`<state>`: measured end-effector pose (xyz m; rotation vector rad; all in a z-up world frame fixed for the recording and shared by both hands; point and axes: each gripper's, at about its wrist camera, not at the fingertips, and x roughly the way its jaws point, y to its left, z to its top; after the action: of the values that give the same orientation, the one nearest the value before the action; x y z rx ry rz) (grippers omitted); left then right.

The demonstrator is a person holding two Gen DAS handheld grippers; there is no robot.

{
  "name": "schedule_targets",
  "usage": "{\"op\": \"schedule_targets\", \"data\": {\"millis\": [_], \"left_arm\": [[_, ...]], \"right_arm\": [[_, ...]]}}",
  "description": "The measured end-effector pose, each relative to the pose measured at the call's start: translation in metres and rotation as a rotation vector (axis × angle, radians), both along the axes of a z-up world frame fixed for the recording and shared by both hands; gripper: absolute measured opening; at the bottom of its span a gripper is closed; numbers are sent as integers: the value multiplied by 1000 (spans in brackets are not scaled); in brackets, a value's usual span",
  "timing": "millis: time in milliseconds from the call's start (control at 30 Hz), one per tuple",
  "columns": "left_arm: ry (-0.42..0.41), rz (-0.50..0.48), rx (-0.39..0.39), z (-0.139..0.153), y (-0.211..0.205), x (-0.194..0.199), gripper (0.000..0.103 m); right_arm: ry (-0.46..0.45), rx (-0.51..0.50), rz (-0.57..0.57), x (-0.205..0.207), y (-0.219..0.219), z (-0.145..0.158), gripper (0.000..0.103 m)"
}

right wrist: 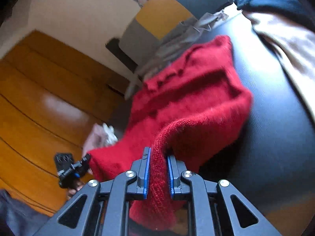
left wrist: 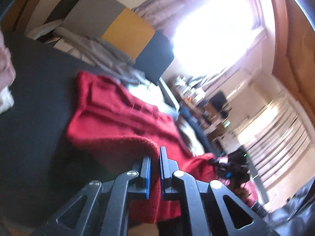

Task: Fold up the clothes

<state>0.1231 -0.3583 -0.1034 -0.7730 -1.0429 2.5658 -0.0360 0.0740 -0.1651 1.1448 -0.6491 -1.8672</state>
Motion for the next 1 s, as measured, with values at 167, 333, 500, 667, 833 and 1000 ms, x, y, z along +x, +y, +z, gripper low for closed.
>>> {"op": "schedule_targets", "data": {"millis": [167,333,500,667,833,1000], "left_arm": [[53,33,64,12,-35,-61,6],[-73,120,79,-22,-78,-151,6],[-303,119,54,-95,-85,-199,6],[-346,117,24,-105,-77,-160,6],[-389,119,29,-110,-61,-102,5],[-381,105,-33,-91,-37,-73,5]], "right_arm": [[26,6,-45,-65,-21,14,16],[-22,46,-115,-145,-32,-6,16],[-164,131,-146,-199,-44,-64,15],[-165,127,-110,-172,-33,-74,12],[-194,148,-93,-119,-13,-77,12],[-171,131,-88,-89,-8,-62,26]]}}
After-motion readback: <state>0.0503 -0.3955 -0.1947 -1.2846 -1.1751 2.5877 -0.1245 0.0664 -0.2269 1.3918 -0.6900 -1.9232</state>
